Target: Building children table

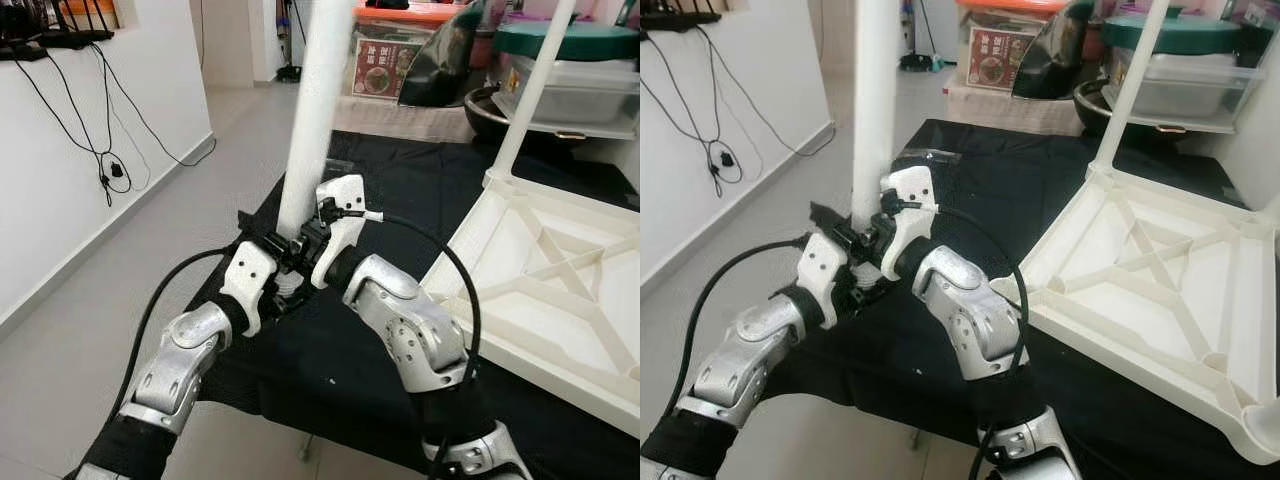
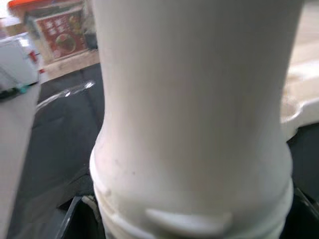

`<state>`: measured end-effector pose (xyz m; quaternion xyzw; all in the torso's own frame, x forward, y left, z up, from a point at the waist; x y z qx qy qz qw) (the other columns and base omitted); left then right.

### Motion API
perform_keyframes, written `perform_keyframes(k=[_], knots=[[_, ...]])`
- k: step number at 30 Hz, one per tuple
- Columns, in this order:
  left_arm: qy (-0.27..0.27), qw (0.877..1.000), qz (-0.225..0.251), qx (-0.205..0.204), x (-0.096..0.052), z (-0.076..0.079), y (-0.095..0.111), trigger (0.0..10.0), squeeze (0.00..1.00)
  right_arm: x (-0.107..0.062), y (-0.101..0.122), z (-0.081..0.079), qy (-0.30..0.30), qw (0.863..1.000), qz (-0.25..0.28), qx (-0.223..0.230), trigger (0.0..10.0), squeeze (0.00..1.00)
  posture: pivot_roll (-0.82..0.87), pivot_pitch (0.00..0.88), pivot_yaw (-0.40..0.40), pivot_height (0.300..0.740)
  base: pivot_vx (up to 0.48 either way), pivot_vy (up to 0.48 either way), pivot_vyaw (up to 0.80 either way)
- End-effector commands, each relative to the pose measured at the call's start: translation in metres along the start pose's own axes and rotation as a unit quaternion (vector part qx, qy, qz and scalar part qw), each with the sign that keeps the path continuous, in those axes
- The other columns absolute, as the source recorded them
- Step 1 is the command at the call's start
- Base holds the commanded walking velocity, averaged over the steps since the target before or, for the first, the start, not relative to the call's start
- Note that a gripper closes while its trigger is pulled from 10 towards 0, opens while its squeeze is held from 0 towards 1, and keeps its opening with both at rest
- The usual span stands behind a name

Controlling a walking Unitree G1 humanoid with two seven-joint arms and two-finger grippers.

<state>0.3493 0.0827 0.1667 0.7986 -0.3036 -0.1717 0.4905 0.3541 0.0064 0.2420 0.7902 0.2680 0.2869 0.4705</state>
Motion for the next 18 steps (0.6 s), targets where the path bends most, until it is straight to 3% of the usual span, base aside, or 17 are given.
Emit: perform_keyframes(k=[1, 3, 7, 8, 15, 18], knots=[[-0.002, 0.999, -0.019, 0.032, 0.002, 0.003, -0.007, 10.0, 0.0, 0.002, 0.002, 0.012, -0.045, 0.999, 0.009, 0.03, 10.0, 1.0, 0.04, 0.0, -0.055, 0.74, 0.0, 0.0, 0.0], [0.007, 0.999, -0.031, 0.038, 0.003, 0.001, -0.012, 10.0, 0.0, 0.001, 0.004, 0.024, -0.085, 0.994, 0.027, 0.068, 10.0, 1.0, 0.04, 0.0, -0.055, 0.74, 0.0, 0.0, 0.0], [0.004, 0.998, -0.038, 0.042, 0.004, 0.004, -0.015, 10.0, 0.0, 0.0, 0.008, 0.033, -0.112, 0.988, 0.046, 0.101, 10.0, 0.96, 0.04, 0.0, -0.054, 0.74, 0.0, 0.0, 0.0], [0.004, 0.998, -0.045, 0.05, 0.004, 0.005, -0.017, 10.0, 0.0, -0.001, 0.01, 0.036, -0.123, 0.984, 0.057, 0.116, 10.0, 0.0, 0.04, 0.0, -0.05, 0.74, 0.0, 0.0, 0.0], [0.01, 0.995, -0.067, 0.079, 0.004, 0.004, -0.027, 10.0, 0.0, -0.002, 0.022, 0.044, -0.147, 0.966, 0.095, 0.192, 10.0, 0.0, 0.03, 0.0, -0.048, 0.74, 0.0, 0.0, 0.0], [0.011, 0.994, -0.067, 0.083, 0.004, 0.005, -0.028, 10.0, 0.0, -0.001, 0.02, 0.043, -0.147, 0.963, 0.094, 0.205, 10.0, 0.0, 0.03, 0.0, -0.048, 0.74, 0.0, 0.0, 0.0]])
Point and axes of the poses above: a point about 5 cm out from each wrist's last joint towards the gripper, its own x axis pointing out of the wrist towards the gripper, its own y axis along the axis of the wrist's last joint, z = x × y, the point moved 5 cm from there along x, pointing out of the wrist towards the gripper, and after that the axes turned 10 degrees about x, right-handed, at the moved point
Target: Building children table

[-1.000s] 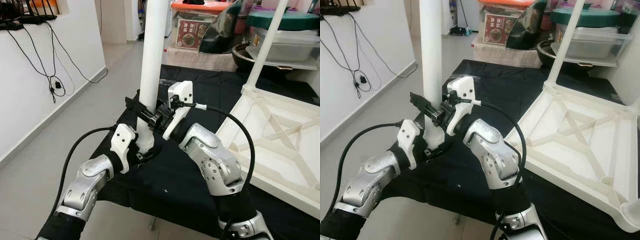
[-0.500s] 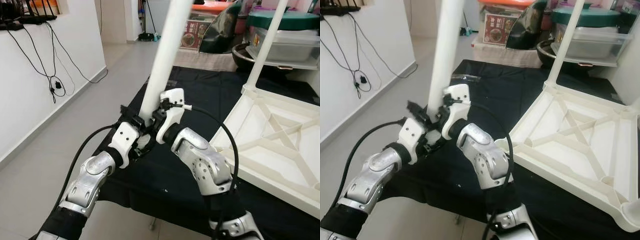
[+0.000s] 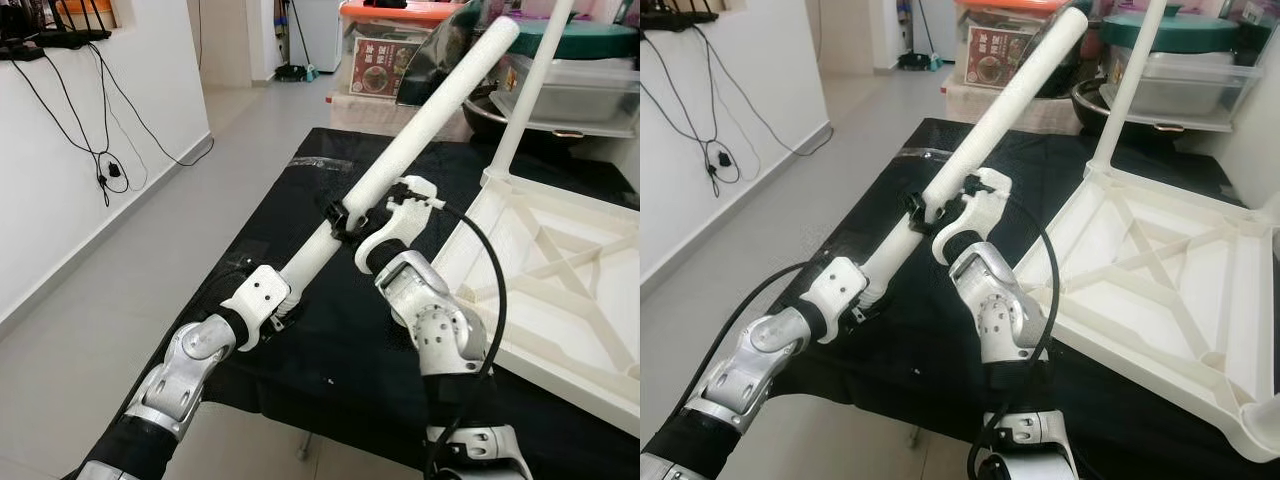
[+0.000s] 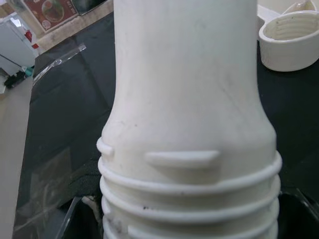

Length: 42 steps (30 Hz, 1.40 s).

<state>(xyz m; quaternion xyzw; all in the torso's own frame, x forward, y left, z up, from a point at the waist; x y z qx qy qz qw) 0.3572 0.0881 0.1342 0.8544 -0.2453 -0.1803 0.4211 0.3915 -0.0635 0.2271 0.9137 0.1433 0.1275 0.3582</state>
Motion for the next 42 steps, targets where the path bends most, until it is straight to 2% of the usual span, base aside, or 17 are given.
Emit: perform_keyframes(k=[1, 2, 6, 9, 18, 19, 25, 28, 31, 33, 34, 35, 37, 38, 39, 40, 42], knots=[[0.002, 1.0, 0.013, 0.013, 0.002, -0.003, 0.006, 10.0, 0.0, 0.01, -0.015, -0.035, 0.037, 0.998, -0.011, 0.055, 10.0, 0.0, 0.03, 0.0, -0.048, 0.74, 0.0, 0.0, 0.0], [0.001, 1.0, 0.011, 0.019, 0.002, -0.002, 0.004, 10.0, 0.0, 0.009, -0.019, -0.039, 0.045, 0.995, -0.02, 0.085, 0.1, 0.0, 0.03, 0.0, -0.049, 0.74, 0.0, 0.0, 0.0], [0.0, 1.0, 0.008, 0.024, 0.001, -0.002, 0.001, 10.0, 0.0, 0.007, -0.023, -0.046, 0.061, 0.991, -0.031, 0.117, 0.0, 0.0, 0.03, 0.0, -0.047, 0.74, 0.0, 0.0, 0.0], [0.0, 1.0, -0.001, 0.029, -0.001, -0.004, -0.005, 10.0, 0.0, 0.001, -0.029, -0.065, 0.101, 0.977, -0.057, 0.177, 0.0, 0.0, 0.03, 0.0, -0.048, 0.74, 0.0, 0.0, 0.0], [0.005, 0.999, -0.008, 0.03, -0.001, -0.005, -0.01, 10.0, 0.0, -0.002, -0.029, -0.071, 0.111, 0.972, -0.066, 0.194, 0.0, 0.0, 0.03, 0.0, -0.051, 0.74, 0.0, 0.0, 0.0], [0.008, 1.0, -0.009, 0.028, -0.001, -0.005, -0.011, 10.0, 1.0, -0.003, -0.029, -0.071, 0.111, 0.973, -0.067, 0.193, 0.0, 0.0, 0.03, 0.0, -0.052, 0.74, 0.0, 0.0, 0.0], [0.015, 1.0, 0.006, 0.015, -0.004, -0.009, -0.008, 10.0, 1.0, -0.002, -0.025, -0.067, 0.102, 0.976, -0.061, 0.182, 0.0, 0.0, 0.04, 0.0, -0.054, 0.74, 0.0, 0.0, 0.0], [0.023, 0.999, 0.022, -0.002, -0.008, -0.012, -0.002, 10.0, 1.0, 0.001, -0.015, -0.058, 0.088, 0.982, -0.043, 0.16, 0.0, 0.0, 0.04, 0.0, -0.057, 0.74, 0.0, 0.0, 0.0], [0.02, 0.997, 0.063, -0.037, -0.018, -0.01, 0.014, 10.0, 1.0, 0.008, 0.011, -0.037, 0.055, 0.991, 0.001, 0.125, 0.0, 0.0, 0.05, 0.0, -0.062, 0.74, 0.0, 0.0, 0.0], [0.02, 0.997, 0.063, -0.037, -0.018, -0.01, 0.014, 10.0, 1.0, 0.008, 0.011, -0.037, 0.055, 0.991, 0.001, 0.125, 0.0, 0.0, 0.05, 0.0, -0.062, 0.74, 0.0, 0.0, 0.0], [0.006, 0.995, 0.077, -0.057, -0.022, -0.003, 0.019, 10.0, 1.0, 0.01, 0.023, -0.029, 0.042, 0.992, 0.021, 0.115, 0.0, 0.0, 0.06, 0.0, -0.064, 0.74, 0.0, 0.0, 0.0], [-0.024, 0.993, 0.087, -0.075, -0.029, 0.012, 0.022, 10.0, 0.9, 0.013, 0.041, -0.021, 0.029, 0.994, 0.05, 0.095, 0.0, 0.0, 0.06, 0.0, -0.067, 0.74, 0.0, 0.0, 0.0], [-0.024, 0.993, 0.087, -0.075, -0.029, 0.012, 0.022, 10.0, 0.9, 0.013, 0.041, -0.021, 0.029, 0.994, 0.05, 0.095, 0.0, 0.0, 0.06, 0.0, -0.067, 0.74, 0.0, 0.0, 0.0], [-0.047, 0.991, 0.093, -0.085, -0.034, 0.024, 0.024, 10.0, 0.18, 0.014, 0.057, -0.015, 0.02, 0.994, 0.075, 0.076, 0.0, 0.0, 0.06, 0.0, -0.07, 0.74, 0.0, 0.0, 0.0], [-0.047, 0.991, 0.093, -0.085, -0.034, 0.024, 0.024, 10.0, 0.18, 0.014, 0.057, -0.015, 0.02, 0.994, 0.075, 0.076, 0.0, 0.0, 0.06, 0.0, -0.07, 0.74, 0.0, 0.0, 0.0], [-0.064, 0.988, 0.095, -0.103, -0.039, 0.039, 0.026, 10.0, 0.0, 0.014, 0.086, -0.01, 0.009, 0.992, 0.124, 0.017, 0.0, 0.0, 0.07, 0.0, -0.076, 0.74, 0.0, 0.0, 0.0], [-0.064, 0.988, 0.095, -0.103, -0.039, 0.039, 0.026, 10.0, 0.0, 0.014, 0.086, -0.01, 0.009, 0.992, 0.124, 0.017, 0.0, 0.0, 0.07, 0.0, -0.076, 0.74, 0.0, 0.0, 0.0]])
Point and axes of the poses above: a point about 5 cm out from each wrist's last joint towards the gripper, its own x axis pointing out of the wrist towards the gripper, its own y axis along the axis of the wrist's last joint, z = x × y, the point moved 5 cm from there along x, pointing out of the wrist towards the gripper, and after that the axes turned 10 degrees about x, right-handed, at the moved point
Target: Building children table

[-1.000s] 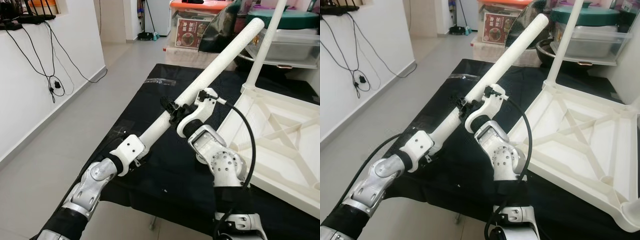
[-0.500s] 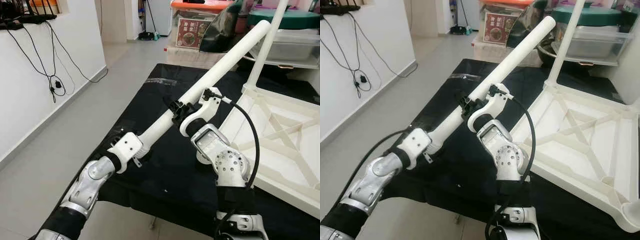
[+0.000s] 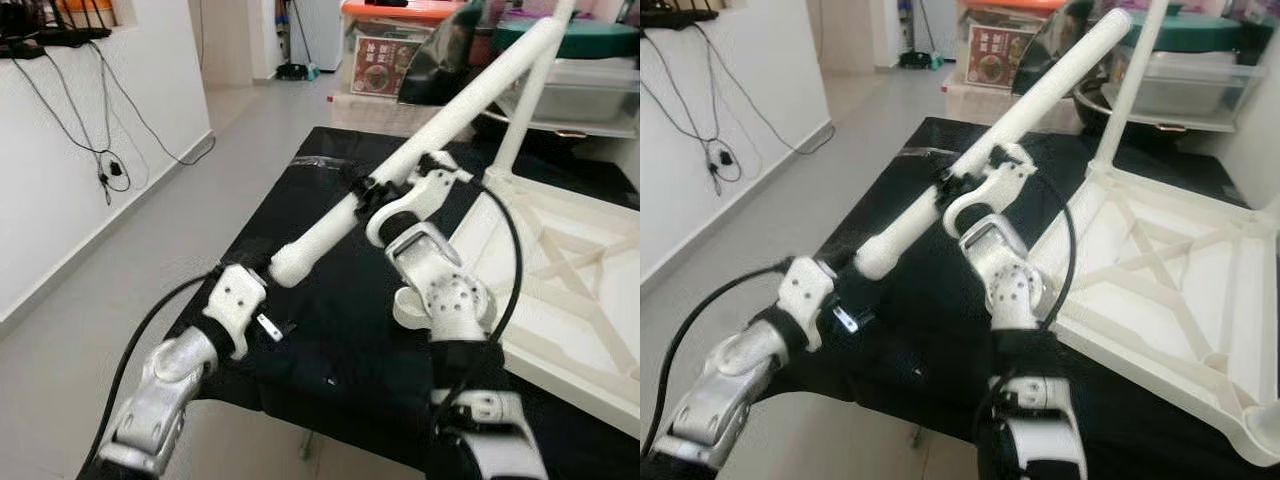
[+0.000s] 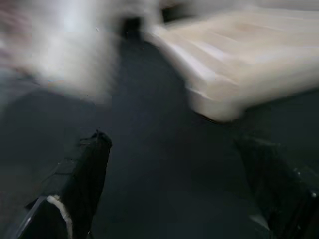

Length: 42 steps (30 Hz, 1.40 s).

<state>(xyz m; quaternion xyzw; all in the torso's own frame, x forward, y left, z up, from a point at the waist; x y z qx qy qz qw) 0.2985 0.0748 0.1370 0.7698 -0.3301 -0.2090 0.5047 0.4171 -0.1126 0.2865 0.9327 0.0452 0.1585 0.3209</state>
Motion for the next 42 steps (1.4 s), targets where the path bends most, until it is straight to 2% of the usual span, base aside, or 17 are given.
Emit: perform_keyframes(k=[1, 2, 4, 6, 7, 9, 15, 20, 23, 24, 26, 28, 29, 32, 35, 37, 42], knots=[[-0.005, 1.0, -0.001, -0.009, 0.002, 0.004, 0.0, 10.0, 0.0, 0.002, 0.011, -0.007, 0.016, 0.999, 0.027, -0.022, 0.0, 0.0, 0.07, 0.0, -0.076, 0.74, 0.0, 0.0, 0.0], [-0.005, 1.0, -0.001, -0.009, 0.002, 0.004, 0.0, 10.0, 0.0, 0.002, 0.011, -0.007, 0.016, 0.999, 0.027, -0.022, 0.0, 0.0, 0.07, 0.0, -0.076, 0.74, 0.0, 0.0, 0.0], [0.019, 1.0, -0.007, -0.014, 0.001, -0.002, -0.002, 10.0, 0.0, 0.002, 0.024, -0.011, 0.032, 0.994, 0.048, -0.096, 0.0, 0.0, 0.07, 0.0, -0.074, 0.74, 0.0, 0.0, 0.0], [0.019, 1.0, -0.007, -0.014, 0.001, -0.002, -0.002, 10.0, 0.0, 0.002, 0.024, -0.011, 0.032, 0.994, 0.048, -0.096, 0.0, 0.0, 0.07, 0.0, -0.074, 0.74, 0.0, 0.0, 0.0], [0.029, 0.999, -0.013, -0.016, 0.0, -0.005, -0.004, 10.0, 0.0, 0.001, 0.029, -0.013, 0.04, 0.988, 0.056, -0.138, 0.0, 0.0, 0.07, 0.0, -0.074, 0.74, 0.0, 0.0, 0.0], [0.038, 0.999, -0.026, -0.017, -0.004, -0.006, -0.01, 10.0, 0.0, -0.001, 0.035, -0.015, 0.055, 0.978, 0.06, -0.193, 0.0, 0.0, 0.07, 0.0, -0.073, 0.74, 0.0, 0.0, 0.0], [0.042, 0.998, -0.042, -0.017, -0.007, -0.004, -0.013, 10.0, 0.0, -0.001, 0.037, -0.011, 0.063, 0.967, 0.06, -0.24, 0.0, 0.0, 0.06, 0.0, -0.074, 0.74, 0.0, 0.0, 0.0], [0.042, 0.998, -0.043, -0.018, -0.007, -0.003, -0.013, 10.0, 0.0, 0.0, 0.038, -0.01, 0.065, 0.966, 0.061, -0.245, 0.0, 0.0, 0.06, 0.0, -0.074, 0.74, 0.0, 0.0, 0.0], [0.045, 0.998, -0.044, -0.021, -0.007, -0.002, -0.013, 10.0, 0.0, -0.002, 0.035, -0.009, 0.07, 0.962, 0.056, -0.256, 0.0, 0.0, 0.06, 0.0, -0.075, 0.74, 0.0, 0.0, 0.0], [0.052, 0.997, -0.045, -0.023, -0.007, -0.003, -0.014, 10.0, 0.0, -0.004, 0.032, -0.008, 0.075, 0.958, 0.05, -0.273, 0.0, 0.0, 0.06, 0.0, -0.077, 0.74, 0.0, 0.0, 0.0], [0.052, 0.997, -0.045, -0.023, -0.007, -0.003, -0.014, 10.0, 0.0, -0.004, 0.032, -0.008, 0.075, 0.958, 0.05, -0.273, 0.0, 0.0, 0.06, 0.0, -0.077, 0.74, 0.0, 0.0, 0.0], [0.078, 0.995, -0.055, -0.022, -0.011, -0.01, -0.018, 10.0, 0.0, -0.008, 0.023, -0.001, 0.081, 0.94, 0.031, -0.33, 0.0, 0.0, 0.06, 0.0, -0.08, 0.74, 0.0, 0.0, 0.0], [0.078, 0.995, -0.055, -0.022, -0.011, -0.01, -0.018, 10.0, 0.0, -0.008, 0.023, -0.001, 0.081, 0.94, 0.031, -0.33, 0.0, 0.0, 0.06, 0.0, -0.08, 0.74, 0.0, 0.0, 0.0], [0.108, 0.992, -0.068, -0.02, -0.016, -0.018, -0.023, 10.0, 0.0, -0.015, 0.015, 0.022, 0.061, 0.91, -0.004, -0.411, 0.0, 0.0, 0.06, 0.0, -0.084, 0.74, 0.0, 0.0, 0.0], [0.108, 0.992, -0.068, -0.02, -0.016, -0.018, -0.023, 10.0, 0.0, -0.015, 0.015, 0.022, 0.061, 0.91, -0.004, -0.411, 0.0, 0.0, 0.06, 0.0, -0.084, 0.74, 0.0, 0.0, 0.0], [0.118, 0.99, -0.071, -0.02, -0.018, -0.02, -0.025, 10.0, 0.0, -0.019, 0.013, 0.031, 0.053, 0.901, -0.018, -0.43, 0.0, 0.0, 0.06, 0.0, -0.086, 0.74, 0.0, 0.0, 0.0], [0.125, 0.989, -0.075, -0.021, -0.02, -0.021, -0.026, 10.0, 0.0, -0.024, 0.009, 0.039, 0.057, 0.893, -0.036, -0.445, 0.0, 0.0, 0.06, 0.0, -0.085, 0.74, 0.0, 0.0, 0.0]])
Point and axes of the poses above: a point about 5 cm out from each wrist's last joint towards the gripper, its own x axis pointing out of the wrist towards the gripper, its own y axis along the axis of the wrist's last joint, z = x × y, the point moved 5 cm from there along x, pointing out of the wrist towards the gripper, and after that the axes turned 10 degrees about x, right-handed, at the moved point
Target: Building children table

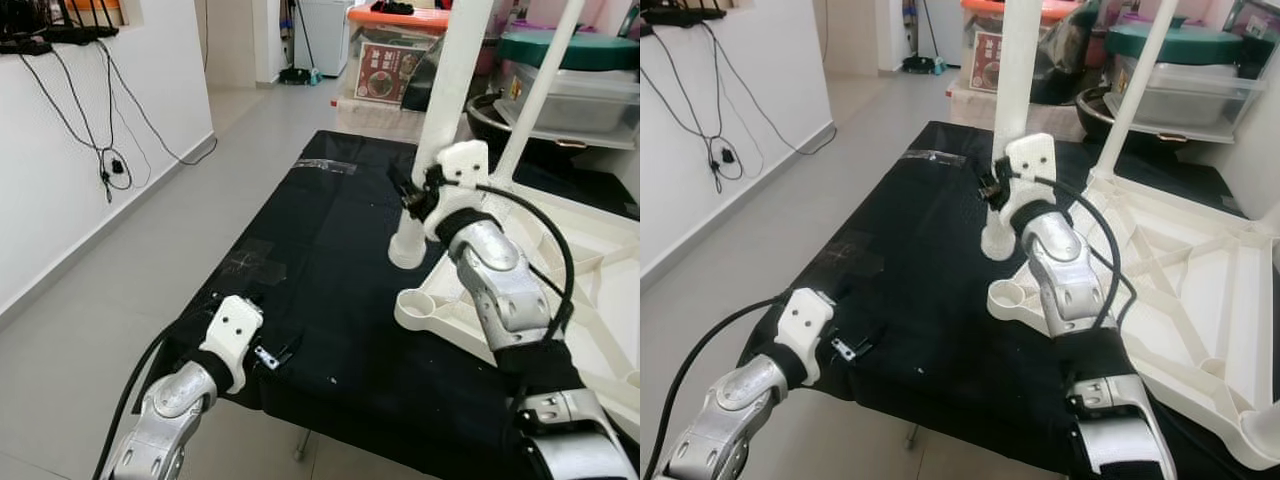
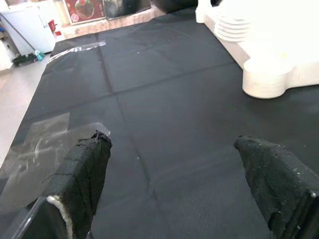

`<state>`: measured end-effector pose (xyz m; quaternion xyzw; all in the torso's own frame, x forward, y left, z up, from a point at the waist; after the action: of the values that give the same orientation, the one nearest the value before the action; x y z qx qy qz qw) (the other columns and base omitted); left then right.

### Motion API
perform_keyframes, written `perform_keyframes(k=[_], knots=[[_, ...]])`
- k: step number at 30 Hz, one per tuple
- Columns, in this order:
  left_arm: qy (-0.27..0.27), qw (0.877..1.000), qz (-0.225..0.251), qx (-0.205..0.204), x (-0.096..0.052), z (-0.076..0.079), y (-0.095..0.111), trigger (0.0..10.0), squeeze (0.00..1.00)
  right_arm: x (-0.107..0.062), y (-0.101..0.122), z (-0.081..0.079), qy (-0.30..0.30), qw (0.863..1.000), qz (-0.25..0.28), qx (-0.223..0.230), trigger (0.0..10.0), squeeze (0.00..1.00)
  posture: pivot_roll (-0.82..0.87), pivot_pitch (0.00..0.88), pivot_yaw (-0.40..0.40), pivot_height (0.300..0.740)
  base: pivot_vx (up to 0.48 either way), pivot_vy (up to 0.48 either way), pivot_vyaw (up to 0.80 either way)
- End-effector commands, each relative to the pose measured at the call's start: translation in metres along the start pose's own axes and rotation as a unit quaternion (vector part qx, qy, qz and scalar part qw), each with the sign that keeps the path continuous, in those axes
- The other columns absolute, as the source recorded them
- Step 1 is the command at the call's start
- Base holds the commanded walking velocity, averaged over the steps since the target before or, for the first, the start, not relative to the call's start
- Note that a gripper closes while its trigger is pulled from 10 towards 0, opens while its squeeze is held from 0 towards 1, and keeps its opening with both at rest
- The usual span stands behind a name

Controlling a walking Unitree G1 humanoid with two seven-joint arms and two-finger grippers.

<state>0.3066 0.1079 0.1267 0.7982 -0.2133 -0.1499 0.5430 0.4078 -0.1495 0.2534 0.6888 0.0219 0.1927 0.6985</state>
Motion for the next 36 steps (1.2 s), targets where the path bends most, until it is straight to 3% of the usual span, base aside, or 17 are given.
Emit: perform_keyframes(k=[1, 4, 6, 14, 18, 24, 36], knots=[[0.006, 1.0, -0.017, 0.001, -0.002, -0.001, -0.007, 10.0, 0.0, -0.003, 0.0, -0.003, 0.019, 1.0, -0.001, -0.02, 0.0, 0.0, 0.06, 0.0, -0.084, 0.74, 0.0, 0.0, 0.0], [0.006, 1.0, -0.017, 0.001, -0.002, -0.001, -0.007, 10.0, 0.0, -0.003, 0.0, -0.003, 0.019, 1.0, -0.001, -0.02, 0.0, 0.0, 0.06, 0.0, -0.084, 0.74, 0.0, 0.0, 0.0], [0.016, 1.0, -0.024, 0.002, -0.005, -0.006, -0.01, 10.0, 0.0, -0.013, -0.009, -0.013, 0.063, 0.997, -0.025, -0.047, 0.0, 0.0, 0.05, 0.0, -0.087, 0.74, 0.0, 0.0, 0.0], [0.016, 1.0, -0.024, 0.002, -0.005, -0.006, -0.01, 10.0, 0.0, -0.013, -0.009, -0.013, 0.063, 0.997, -0.025, -0.047, 0.0, 0.0, 0.05, 0.0, -0.087, 0.74, 0.0, 0.0, 0.0], [0.029, 0.999, -0.032, 0.002, -0.006, -0.011, -0.016, 10.0, 0.0, -0.03, -0.027, -0.029, 0.133, 0.985, -0.066, -0.088, 0.0, 0.0, 0.05, 0.0, -0.089, 0.74, 0.0, 0.0, 0.0], [0.039, 0.999, -0.035, 0.003, -0.006, -0.015, -0.017, 10.0, 0.0, -0.041, -0.04, -0.038, 0.175, 0.974, -0.093, -0.112, 0.0, 0.0, 0.05, 0.0, -0.09, 0.74, 0.0, 0.0, 0.0], [0.041, 0.999, -0.035, 0.0, -0.004, -0.014, -0.018, 10.0, 0.0, -0.046, -0.048, -0.044, 0.191, 0.97, -0.106, -0.108, 0.0, 0.0, 0.05, 0.0, -0.093, 0.74, 0.0, 0.0, 0.0]])
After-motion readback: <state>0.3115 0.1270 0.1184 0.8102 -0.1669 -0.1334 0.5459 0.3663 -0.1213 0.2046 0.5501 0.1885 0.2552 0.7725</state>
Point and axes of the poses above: a point about 5 cm out from each wrist's last joint towards the gripper, its own x axis pointing out of the wrist towards the gripper, its own y axis along the axis of the wrist's last joint, z = x × y, the point moved 5 cm from there along x, pointing out of the wrist towards the gripper, and after that the axes turned 10 degrees about x, right-handed, at the moved point
